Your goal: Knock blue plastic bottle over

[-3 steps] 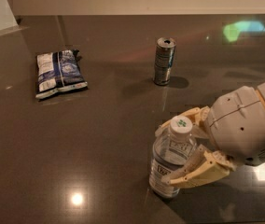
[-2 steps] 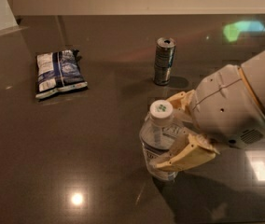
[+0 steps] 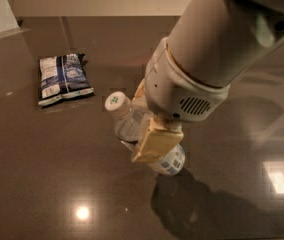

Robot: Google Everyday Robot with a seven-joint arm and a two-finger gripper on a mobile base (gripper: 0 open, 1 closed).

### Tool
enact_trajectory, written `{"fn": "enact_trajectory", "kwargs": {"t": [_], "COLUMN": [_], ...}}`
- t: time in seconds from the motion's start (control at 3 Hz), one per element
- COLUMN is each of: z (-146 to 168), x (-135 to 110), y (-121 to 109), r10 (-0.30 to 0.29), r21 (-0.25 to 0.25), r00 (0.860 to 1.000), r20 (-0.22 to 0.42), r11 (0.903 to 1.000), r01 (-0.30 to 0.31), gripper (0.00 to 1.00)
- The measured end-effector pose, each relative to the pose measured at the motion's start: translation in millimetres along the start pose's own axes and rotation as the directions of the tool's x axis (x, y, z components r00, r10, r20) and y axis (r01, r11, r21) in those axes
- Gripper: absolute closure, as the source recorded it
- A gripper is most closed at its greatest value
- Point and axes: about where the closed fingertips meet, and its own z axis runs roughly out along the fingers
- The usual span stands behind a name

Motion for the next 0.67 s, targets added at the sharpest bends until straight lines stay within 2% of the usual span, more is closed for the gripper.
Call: {"fn": "enact_trajectory", "kwargs": {"t": [0.33, 0.67], "z": [9.2, 8.6], "x": [23.6, 61.7], "y": [-12.9, -35.0], "r10": [0.027, 0.05], "r21": [-0.036, -0.019], "r00": [0.983, 0.937], "r20": [-0.184, -0.345], "r11": [0.9988, 0.998], "r01": [-0.034, -0.061], "gripper": [1.0, 1.0]}}
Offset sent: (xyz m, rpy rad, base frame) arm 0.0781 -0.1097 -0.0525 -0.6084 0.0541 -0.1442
